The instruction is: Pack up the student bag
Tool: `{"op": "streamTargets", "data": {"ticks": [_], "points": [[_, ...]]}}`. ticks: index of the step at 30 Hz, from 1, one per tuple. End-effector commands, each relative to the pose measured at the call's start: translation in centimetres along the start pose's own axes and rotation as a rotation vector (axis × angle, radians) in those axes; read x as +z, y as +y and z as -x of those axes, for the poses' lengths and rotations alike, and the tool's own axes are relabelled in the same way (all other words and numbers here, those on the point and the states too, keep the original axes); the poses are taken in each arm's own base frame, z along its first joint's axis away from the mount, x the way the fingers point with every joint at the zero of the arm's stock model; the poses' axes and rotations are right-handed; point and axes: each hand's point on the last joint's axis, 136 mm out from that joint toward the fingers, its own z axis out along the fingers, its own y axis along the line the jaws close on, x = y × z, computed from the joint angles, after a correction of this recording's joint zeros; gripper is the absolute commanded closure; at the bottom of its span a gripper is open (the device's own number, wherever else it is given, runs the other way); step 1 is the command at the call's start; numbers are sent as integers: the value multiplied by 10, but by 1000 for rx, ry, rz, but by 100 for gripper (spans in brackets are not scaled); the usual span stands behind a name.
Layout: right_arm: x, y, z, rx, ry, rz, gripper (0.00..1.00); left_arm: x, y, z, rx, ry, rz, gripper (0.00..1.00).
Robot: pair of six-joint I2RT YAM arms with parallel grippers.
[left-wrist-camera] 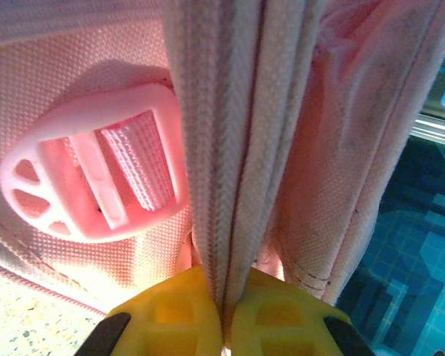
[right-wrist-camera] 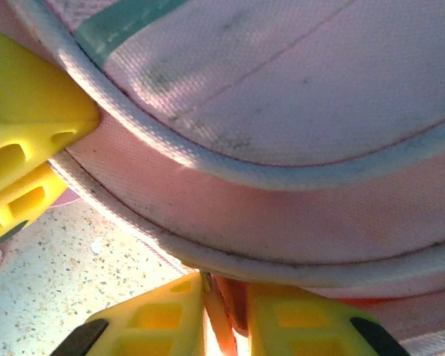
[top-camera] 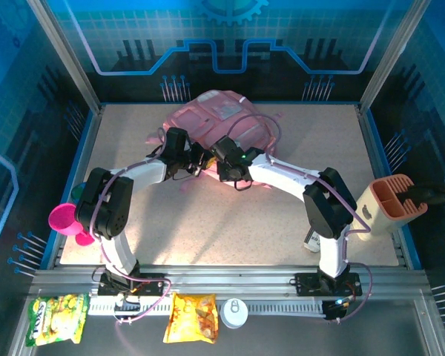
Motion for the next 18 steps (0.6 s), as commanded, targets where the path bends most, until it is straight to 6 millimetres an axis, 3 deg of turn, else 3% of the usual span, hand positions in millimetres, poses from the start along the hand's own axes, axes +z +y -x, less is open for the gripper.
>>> {"op": "streamTargets", "data": {"ticks": [1,5,12,15,18], "points": [[-2,-25,7,-26,9,-126,79,-14,-25,10,45,-29,-52,100],[-1,-25,9,-52,11,-154,80,-15,-25,9,47,-28,-52,100],[-2,-17,3,-69,20,-78,96,-15,-25,11,46,-29,-52,100],[-6,-28,0,-75,14,-113,98,-16,-24,15,43,-35,-52,100],[-8,-55,-6,-66,19,-172,99,-21,-22,21,41,-49,-49,100]]}}
